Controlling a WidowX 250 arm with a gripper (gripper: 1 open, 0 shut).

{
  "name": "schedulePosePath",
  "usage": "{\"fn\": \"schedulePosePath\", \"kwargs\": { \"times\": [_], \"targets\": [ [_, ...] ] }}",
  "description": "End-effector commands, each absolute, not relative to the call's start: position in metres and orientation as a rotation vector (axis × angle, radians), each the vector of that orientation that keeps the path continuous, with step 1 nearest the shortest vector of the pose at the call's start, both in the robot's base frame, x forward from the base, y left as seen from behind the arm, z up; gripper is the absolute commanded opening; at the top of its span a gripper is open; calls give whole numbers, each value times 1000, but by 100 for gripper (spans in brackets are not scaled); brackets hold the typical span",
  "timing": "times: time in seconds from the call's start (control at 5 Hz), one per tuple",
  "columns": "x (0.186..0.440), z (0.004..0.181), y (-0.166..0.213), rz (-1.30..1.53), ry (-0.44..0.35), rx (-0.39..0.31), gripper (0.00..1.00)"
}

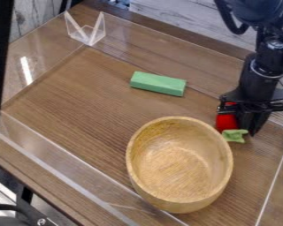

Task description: Move the red object to the left side of the table

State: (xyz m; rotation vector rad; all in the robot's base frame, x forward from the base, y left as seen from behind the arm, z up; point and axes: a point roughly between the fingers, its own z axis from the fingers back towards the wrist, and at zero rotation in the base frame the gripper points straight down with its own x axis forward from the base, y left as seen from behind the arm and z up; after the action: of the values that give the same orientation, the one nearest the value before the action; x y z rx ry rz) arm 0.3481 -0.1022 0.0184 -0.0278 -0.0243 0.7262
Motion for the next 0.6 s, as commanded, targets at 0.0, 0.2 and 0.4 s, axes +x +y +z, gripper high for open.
{"fn": "schedulePosePath", "kwargs": {
  "times": [0.0,0.2,0.4],
  "targets": [
    [348,37,-89,744,-65,-69,0],
    [343,53,-79,740,-87,-97,0],
    [340,87,-61,744,-120,-129,0]
  ]
}}
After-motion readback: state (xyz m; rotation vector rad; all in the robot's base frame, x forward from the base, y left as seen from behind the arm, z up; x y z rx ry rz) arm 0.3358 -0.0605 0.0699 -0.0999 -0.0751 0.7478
